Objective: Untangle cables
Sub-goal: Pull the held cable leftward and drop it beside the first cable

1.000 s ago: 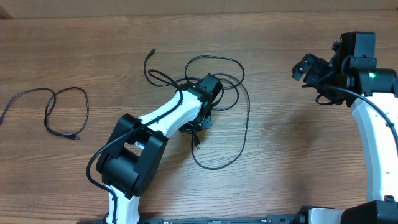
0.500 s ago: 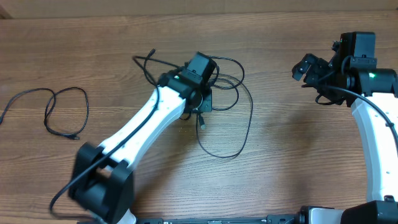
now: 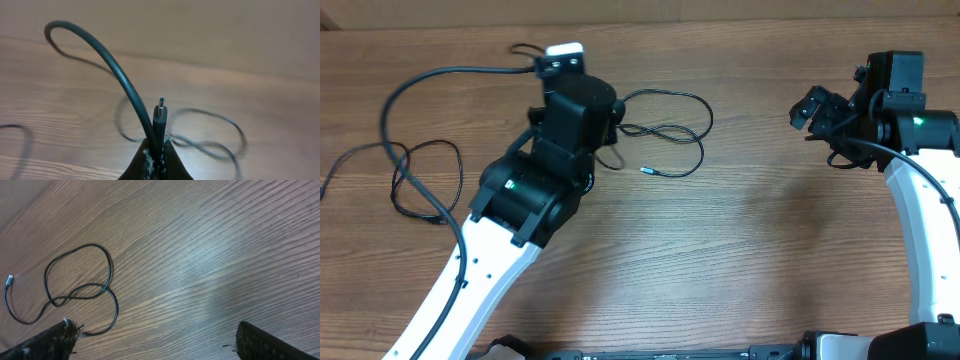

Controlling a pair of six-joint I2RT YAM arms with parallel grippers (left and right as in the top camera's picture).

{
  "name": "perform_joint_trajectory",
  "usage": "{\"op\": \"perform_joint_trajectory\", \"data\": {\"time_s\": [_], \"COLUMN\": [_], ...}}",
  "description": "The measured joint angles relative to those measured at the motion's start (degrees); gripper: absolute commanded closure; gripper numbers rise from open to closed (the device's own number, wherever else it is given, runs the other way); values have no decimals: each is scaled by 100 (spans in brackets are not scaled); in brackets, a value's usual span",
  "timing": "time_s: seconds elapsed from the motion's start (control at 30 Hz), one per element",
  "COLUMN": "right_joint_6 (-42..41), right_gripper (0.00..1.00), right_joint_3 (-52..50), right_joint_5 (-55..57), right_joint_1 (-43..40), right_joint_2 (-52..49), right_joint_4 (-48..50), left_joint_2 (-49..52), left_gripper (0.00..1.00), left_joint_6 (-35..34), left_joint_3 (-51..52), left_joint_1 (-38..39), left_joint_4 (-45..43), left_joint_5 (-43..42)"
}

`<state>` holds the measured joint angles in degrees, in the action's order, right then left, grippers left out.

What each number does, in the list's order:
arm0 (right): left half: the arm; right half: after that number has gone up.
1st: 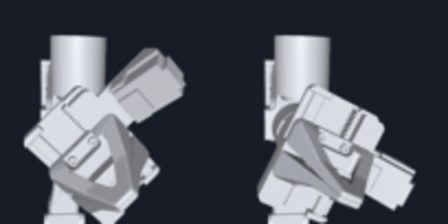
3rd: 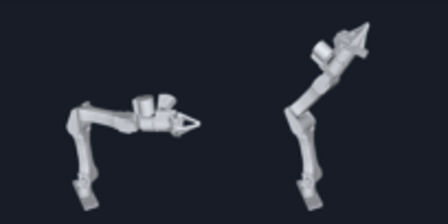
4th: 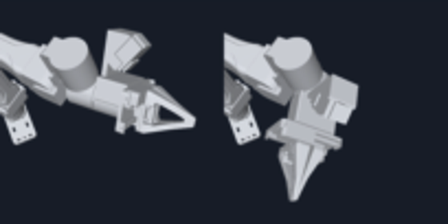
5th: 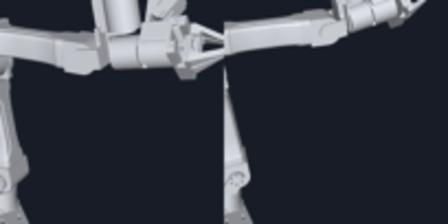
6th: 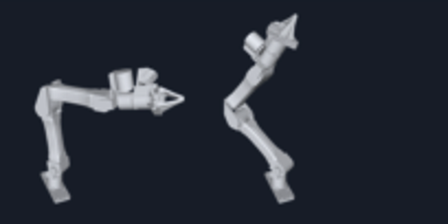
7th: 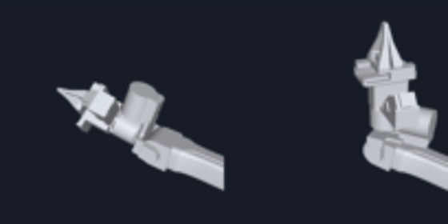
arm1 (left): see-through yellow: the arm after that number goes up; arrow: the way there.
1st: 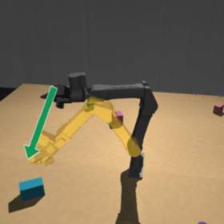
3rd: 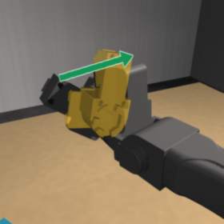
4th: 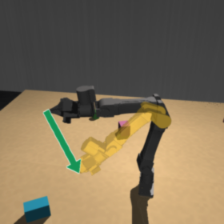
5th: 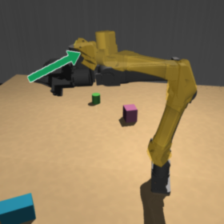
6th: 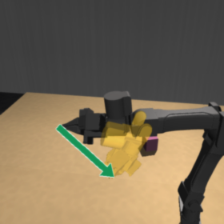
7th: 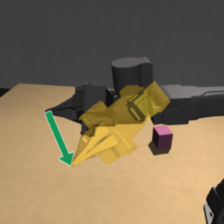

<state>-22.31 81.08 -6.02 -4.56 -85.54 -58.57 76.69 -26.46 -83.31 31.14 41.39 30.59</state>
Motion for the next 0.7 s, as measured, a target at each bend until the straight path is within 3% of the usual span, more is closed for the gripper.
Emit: {"op": "perform_joint_trajectory", "data": {"time_s": [0.1,0.2,0.5,0.7], "right_joint_6": [-4,0,-2,2], "right_gripper": [0,0,0,0], "right_joint_3": [2,2,2,0], "right_joint_5": [0,2,2,2], "right_joint_1": [0,0,0,0], "right_joint_2": [0,0,0,-2], "right_joint_4": [0,0,2,0], "left_joint_2": [-7,-7,358,1408], "left_gripper": [96,96,96,96], "left_joint_6": [-11,-13,-57,-57], "left_joint_3": [0,0,0,-4], "left_joint_1": [-223,-752,-3530,-4614], "left_joint_4": [13,-13,-356,-669], "left_joint_5": [627,748,-892,-1847]}}
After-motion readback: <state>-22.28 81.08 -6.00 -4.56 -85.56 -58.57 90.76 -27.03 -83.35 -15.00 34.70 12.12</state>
